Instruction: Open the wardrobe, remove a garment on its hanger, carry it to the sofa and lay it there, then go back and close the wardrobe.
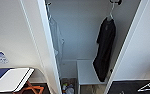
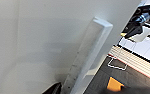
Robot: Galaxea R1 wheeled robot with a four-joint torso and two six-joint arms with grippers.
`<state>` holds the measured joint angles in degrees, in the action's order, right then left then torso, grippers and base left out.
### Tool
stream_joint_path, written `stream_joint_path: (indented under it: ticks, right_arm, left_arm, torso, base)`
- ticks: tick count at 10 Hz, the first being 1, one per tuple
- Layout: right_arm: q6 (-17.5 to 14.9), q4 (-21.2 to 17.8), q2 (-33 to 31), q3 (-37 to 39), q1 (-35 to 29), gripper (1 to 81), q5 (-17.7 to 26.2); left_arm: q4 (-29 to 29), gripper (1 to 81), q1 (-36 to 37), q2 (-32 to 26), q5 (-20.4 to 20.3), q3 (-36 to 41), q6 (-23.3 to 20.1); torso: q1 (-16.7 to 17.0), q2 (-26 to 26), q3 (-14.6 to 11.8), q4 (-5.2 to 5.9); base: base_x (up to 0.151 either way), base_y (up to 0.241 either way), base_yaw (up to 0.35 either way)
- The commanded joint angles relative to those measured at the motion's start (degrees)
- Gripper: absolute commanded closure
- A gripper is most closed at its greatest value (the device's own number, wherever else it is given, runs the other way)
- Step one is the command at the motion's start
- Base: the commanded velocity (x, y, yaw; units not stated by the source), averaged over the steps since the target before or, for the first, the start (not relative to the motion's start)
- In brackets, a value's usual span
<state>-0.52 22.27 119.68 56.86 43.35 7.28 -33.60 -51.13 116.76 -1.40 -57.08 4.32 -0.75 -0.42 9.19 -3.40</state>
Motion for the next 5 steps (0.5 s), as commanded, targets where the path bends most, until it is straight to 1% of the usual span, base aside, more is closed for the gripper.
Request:
stream_joint_path:
  ticks: [1,2,5]
  right_arm:
    - [1.40,-2.15,-0.99,-7.91,-0.05,1.0,8.72]
    - [1.40,-2.06,-1.25,-7.91,0.12,1.0,8.72]
    - [1.40,-2.06,-0.99,-8.09,0.12,1.0,8.72]
  left_arm:
    - [-2.61,1.0,-0.60,-1.70,-2.82,12.69,0.08]
    - [-2.61,1.0,-1.30,-2.49,-3.87,12.60,0.08]
    - [-2.53,1.0,-1.57,-2.50,-3.96,12.34,0.17]
  torso:
    - [0.00,0.00,0.00,-0.02]
    - [0.00,0.00,0.00,0.00]
    - [0.00,0.00,-0.02,-0.02]
  base:
    - [0.000,0.000,0.000]
    - [0.000,0.000,0.000]
    - [0.000,0.000,0.000]
